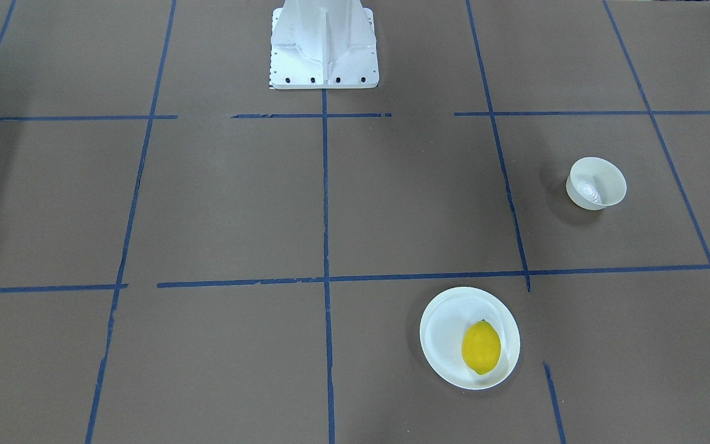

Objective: Move lemon from plate to bowl
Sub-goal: 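Move the left gripper over the yellow lemon on the white plate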

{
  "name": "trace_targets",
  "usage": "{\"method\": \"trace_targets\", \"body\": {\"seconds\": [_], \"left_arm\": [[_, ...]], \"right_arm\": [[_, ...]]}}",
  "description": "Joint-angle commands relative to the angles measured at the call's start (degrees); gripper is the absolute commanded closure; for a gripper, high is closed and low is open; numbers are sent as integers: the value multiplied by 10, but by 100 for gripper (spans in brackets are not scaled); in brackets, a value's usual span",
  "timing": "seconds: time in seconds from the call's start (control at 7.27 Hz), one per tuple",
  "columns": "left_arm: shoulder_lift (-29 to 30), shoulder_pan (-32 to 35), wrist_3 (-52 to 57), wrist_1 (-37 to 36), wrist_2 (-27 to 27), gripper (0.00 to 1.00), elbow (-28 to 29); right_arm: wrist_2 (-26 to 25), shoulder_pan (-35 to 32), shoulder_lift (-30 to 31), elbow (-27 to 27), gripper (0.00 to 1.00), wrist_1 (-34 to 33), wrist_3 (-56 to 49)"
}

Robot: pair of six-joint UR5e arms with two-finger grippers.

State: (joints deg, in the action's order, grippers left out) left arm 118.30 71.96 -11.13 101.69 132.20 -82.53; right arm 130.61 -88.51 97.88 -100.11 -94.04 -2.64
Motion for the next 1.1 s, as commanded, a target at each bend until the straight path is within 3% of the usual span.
{"method": "trace_targets", "body": {"seconds": [0.0, 0.28, 0.41, 0.96], "left_arm": [[90, -70, -84, 21, -49, 0, 82], [173, -130, -192, 119, -77, 0, 206], [189, -151, -213, 139, -108, 0, 238], [208, -189, -268, 185, -122, 0, 301]], "right_arm": [[0, 0, -1, 0, 0, 0, 0], [0, 0, 0, 0, 0, 0, 0], [0, 0, 0, 0, 0, 0, 0], [0, 0, -1, 0, 0, 0, 0]]}}
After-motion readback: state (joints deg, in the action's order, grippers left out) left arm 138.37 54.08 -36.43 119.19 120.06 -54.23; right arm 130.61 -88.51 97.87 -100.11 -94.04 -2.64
